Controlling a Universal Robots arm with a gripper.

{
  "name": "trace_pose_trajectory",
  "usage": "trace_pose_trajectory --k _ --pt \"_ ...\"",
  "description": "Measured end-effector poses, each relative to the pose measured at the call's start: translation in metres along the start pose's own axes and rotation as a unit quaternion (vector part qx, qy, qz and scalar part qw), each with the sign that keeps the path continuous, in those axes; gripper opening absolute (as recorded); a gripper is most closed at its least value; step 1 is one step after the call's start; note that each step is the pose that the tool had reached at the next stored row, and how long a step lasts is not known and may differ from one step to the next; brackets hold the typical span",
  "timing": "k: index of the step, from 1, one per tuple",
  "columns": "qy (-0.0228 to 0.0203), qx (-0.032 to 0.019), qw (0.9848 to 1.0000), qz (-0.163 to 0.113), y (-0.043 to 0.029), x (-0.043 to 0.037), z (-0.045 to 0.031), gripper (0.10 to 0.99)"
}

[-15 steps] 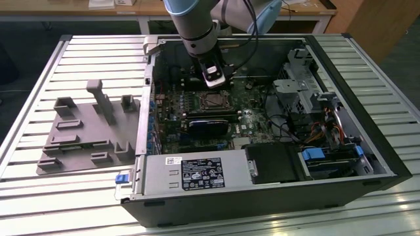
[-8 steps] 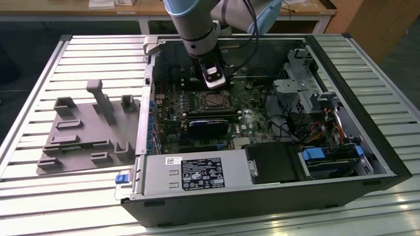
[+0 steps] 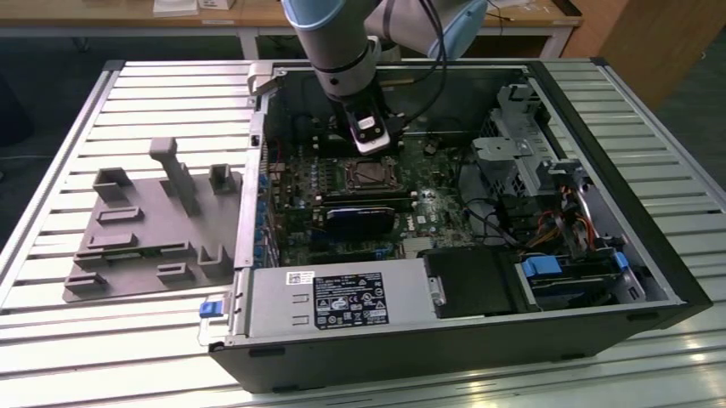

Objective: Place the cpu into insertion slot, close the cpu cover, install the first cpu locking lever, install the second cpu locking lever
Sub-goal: 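Install the first cpu locking lever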

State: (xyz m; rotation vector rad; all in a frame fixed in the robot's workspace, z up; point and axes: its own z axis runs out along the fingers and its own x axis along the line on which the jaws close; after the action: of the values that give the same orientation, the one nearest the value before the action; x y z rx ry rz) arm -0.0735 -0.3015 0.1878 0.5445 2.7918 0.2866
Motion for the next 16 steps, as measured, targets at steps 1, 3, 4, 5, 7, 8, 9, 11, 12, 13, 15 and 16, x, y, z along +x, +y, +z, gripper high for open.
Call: trace_pose_trajectory --k 1,3,4,5,7,8,9,11,12,13,15,16 --pt "0.0003 -0.001 1.0 0.0 0.0 0.0 0.0001 0.106" --pt "0.0012 -0.0034 1.0 0.001 0.0001 0.0 0.0001 0.106" --pt "0.0013 -0.0038 1.0 0.001 0.0001 0.0 0.0002 0.106" --pt "0.0013 -0.0038 1.0 0.001 0.0001 0.0 0.0002 0.106" --pt "0.0013 -0.004 1.0 0.001 0.0002 -0.0001 -0.0003 0.106" --pt "0.0013 -0.004 1.0 0.001 0.0003 -0.0002 -0.0008 0.106" --pt "0.0013 -0.004 1.0 0.001 0.0006 -0.0004 -0.0015 0.106" --pt "0.0013 -0.0038 1.0 0.001 0.0013 -0.0012 -0.0048 0.106" --pt "0.0013 -0.0039 1.0 0.001 0.0019 -0.0018 -0.0069 0.106" --pt "0.0013 -0.0039 1.0 0.001 0.0025 -0.0023 -0.0092 0.106" --pt "0.0013 -0.0038 1.0 0.001 0.0037 -0.0035 -0.0136 0.106" --pt "0.0013 -0.0038 1.0 0.001 0.0042 -0.004 -0.0159 0.106"
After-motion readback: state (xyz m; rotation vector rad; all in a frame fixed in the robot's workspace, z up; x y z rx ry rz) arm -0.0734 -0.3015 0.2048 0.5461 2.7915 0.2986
